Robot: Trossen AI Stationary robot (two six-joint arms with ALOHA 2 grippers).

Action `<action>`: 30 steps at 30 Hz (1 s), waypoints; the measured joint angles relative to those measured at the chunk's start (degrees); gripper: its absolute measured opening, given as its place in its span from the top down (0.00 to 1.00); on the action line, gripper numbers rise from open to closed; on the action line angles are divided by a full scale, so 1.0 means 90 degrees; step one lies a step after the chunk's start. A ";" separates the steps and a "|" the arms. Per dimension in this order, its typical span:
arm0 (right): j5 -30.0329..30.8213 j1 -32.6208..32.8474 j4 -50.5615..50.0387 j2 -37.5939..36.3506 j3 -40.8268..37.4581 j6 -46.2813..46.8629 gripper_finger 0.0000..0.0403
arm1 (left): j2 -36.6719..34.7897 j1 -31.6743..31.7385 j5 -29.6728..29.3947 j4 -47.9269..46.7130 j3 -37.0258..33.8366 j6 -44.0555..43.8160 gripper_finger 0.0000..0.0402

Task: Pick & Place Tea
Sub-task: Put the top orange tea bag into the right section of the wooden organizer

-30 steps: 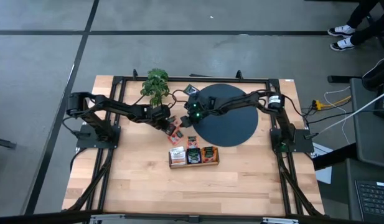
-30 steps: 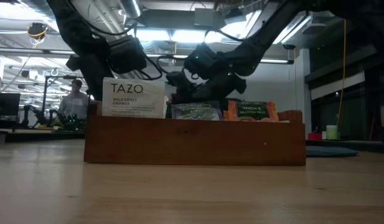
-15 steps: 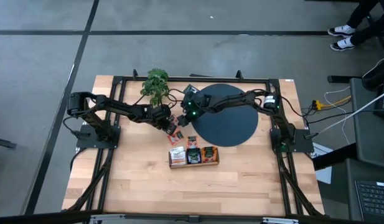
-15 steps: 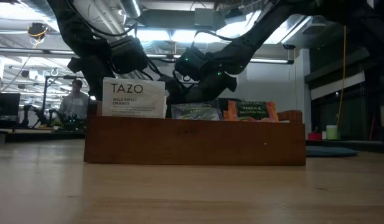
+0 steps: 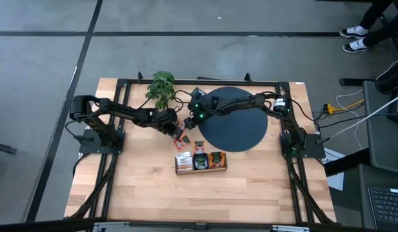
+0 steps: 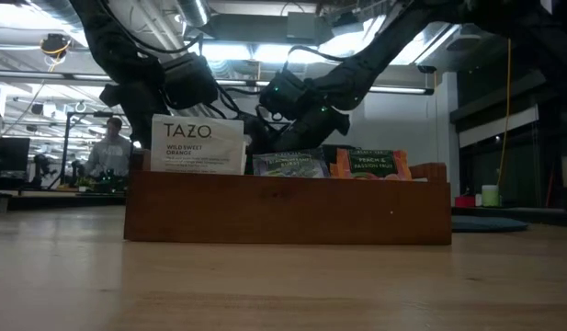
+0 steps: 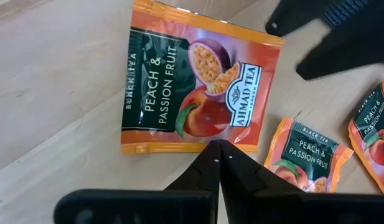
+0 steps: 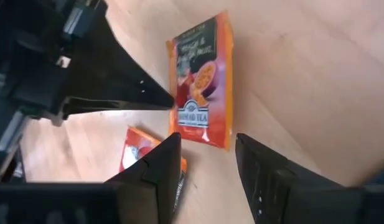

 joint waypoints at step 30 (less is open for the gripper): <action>-0.0186 0.0046 0.0398 0.0203 -0.0005 -0.0126 0.99 | -0.0002 -0.0002 -0.0082 0.0097 -0.0005 0.0005 0.99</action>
